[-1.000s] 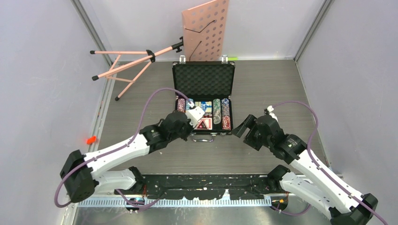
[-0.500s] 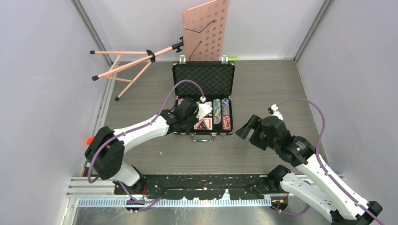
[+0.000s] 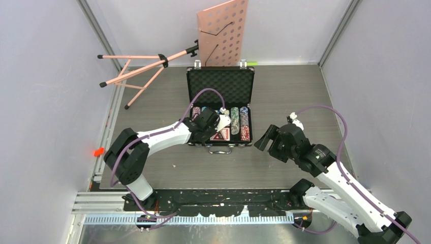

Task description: Pack up texas hold em set

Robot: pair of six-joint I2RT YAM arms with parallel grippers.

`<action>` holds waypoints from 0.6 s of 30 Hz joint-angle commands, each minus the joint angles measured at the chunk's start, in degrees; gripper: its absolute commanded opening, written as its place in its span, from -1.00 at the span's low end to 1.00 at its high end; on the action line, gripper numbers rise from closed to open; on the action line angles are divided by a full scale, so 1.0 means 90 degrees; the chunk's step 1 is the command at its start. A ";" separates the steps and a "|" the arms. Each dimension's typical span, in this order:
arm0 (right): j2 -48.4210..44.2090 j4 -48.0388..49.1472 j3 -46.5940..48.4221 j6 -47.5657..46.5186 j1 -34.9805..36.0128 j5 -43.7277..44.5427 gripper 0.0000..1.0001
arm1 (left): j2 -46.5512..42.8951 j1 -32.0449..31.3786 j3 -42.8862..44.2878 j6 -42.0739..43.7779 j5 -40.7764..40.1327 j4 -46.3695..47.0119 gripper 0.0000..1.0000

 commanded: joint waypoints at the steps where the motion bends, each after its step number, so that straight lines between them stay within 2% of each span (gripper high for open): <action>1: 0.0147 0.0327 0.0127 -0.0108 -0.0031 0.0008 0.64 | -0.0047 0.0048 0.0248 -0.0002 -0.0414 0.0210 -0.51; 5: 0.0254 0.0410 0.0118 -0.0098 -0.0040 -0.0056 0.64 | -0.0192 0.0048 0.0144 -0.0033 -0.0630 0.0411 -0.21; 7: 0.0290 0.0435 0.0113 -0.0098 -0.0032 -0.0062 0.64 | -0.0282 0.0048 0.0087 -0.0034 -0.0694 0.0485 -0.14; 18: 0.0335 0.0497 0.0070 -0.0122 -0.0037 -0.0008 0.64 | -0.0790 0.0048 -0.0154 -0.0085 -0.0802 0.0625 -0.16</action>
